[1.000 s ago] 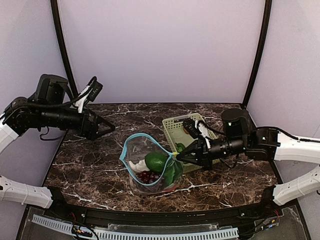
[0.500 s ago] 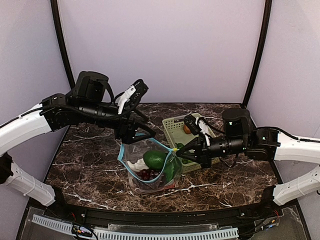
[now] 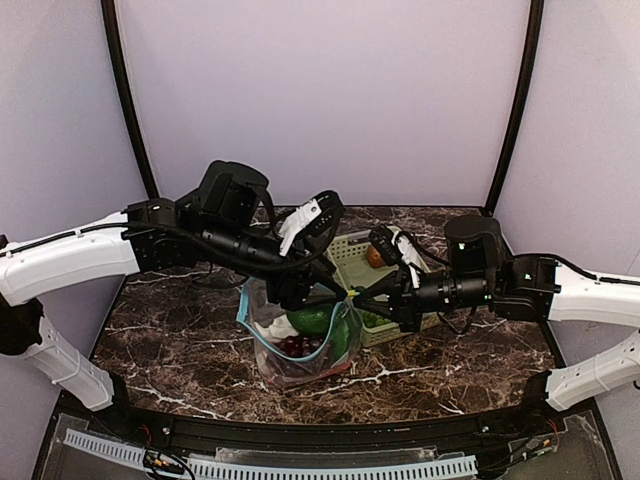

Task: Place the food in the zip-top bag and seal the zipper
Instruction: Pass from the right arm to the left

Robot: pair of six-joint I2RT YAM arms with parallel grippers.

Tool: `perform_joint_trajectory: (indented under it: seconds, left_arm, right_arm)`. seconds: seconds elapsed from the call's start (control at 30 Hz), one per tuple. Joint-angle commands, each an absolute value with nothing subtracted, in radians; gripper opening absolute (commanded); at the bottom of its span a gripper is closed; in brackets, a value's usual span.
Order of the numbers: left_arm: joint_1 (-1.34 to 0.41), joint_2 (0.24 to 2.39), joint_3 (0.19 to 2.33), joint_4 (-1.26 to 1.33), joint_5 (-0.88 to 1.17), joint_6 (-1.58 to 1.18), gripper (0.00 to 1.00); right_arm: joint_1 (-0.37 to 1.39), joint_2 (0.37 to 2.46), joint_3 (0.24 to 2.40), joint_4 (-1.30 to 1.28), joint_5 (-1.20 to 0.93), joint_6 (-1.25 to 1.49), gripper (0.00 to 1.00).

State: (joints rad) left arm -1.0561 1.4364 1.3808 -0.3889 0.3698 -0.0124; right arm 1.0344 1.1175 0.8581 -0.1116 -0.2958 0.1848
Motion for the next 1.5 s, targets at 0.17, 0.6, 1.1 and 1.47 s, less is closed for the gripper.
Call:
perform_joint_trajectory:
  seconds: [0.17,0.6,1.1,1.47]
  left_arm:
    - [-1.087,1.482,1.404,-0.389,0.312,0.026,0.57]
    - [-1.102,1.512,1.417,-0.406,0.274,0.037,0.25]
    - [-1.103,1.543,1.425,-0.409,0.324,0.030,0.13]
    - [-1.105,1.531,1.405,-0.385,0.324,0.032,0.01]
  right_arm:
    - [1.043,1.137,0.905,-0.045,-0.290,0.202,0.00]
    - [1.043,1.142,0.899,-0.041,-0.287,0.207,0.00]
    - [1.043,1.144,0.890,-0.038,-0.280,0.215,0.00]
    - [1.043,1.129,0.884,-0.040,-0.226,0.240,0.00]
